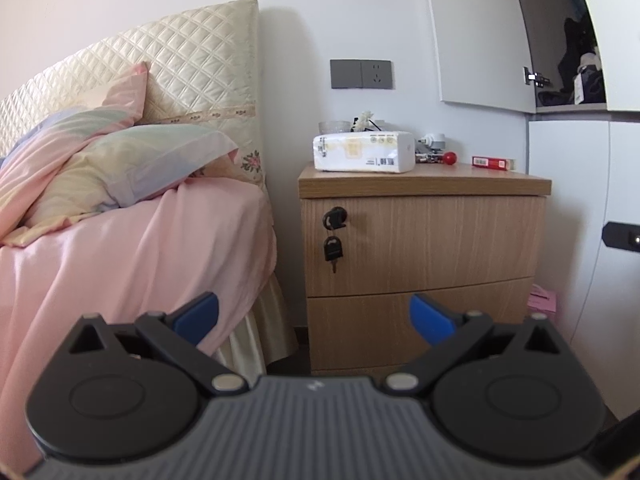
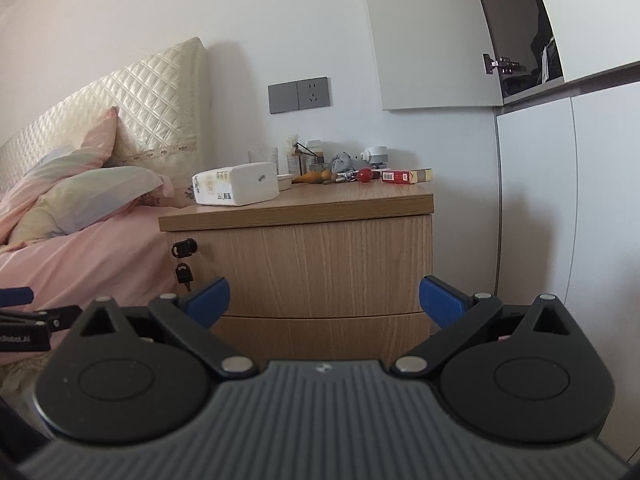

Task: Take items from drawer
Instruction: 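Carry both tools toward the wooden nightstand drawer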

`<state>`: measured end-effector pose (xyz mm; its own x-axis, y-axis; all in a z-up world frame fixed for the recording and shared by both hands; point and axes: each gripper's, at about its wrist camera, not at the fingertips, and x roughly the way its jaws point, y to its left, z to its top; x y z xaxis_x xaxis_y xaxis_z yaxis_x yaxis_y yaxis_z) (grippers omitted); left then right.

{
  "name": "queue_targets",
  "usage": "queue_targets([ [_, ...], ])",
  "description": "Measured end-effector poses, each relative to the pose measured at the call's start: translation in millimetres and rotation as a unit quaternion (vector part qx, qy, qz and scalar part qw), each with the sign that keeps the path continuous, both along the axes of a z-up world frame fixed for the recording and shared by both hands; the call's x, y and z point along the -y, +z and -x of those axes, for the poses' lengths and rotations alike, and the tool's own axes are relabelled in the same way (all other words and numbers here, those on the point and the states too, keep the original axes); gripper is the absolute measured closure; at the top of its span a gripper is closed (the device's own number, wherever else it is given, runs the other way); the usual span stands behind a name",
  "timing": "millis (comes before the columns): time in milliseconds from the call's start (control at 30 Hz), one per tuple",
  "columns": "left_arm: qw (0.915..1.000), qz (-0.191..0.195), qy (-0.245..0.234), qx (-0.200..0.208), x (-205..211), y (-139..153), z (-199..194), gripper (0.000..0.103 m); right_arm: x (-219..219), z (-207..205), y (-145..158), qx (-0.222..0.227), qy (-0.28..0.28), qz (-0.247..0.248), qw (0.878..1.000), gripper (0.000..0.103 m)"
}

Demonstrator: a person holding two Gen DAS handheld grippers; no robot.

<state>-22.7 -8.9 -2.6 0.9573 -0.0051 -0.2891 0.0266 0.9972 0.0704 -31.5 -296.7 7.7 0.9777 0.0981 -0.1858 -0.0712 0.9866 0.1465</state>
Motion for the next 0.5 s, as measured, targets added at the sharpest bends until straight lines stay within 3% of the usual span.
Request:
queue_targets([
  [267,0.9999,-0.008,-0.006,0.007,3.5,-2.2,6.6,0.0,11.8,-8.4,22.6,-0.01,0.015,-0.031,0.999,0.0],
  [500,0.9999,0.007,-0.012,-0.01,4.1,6.9,-8.2,0.0,15.7,-28.8,16.8,0.017,0.03,-0.043,0.998,0.0],
])
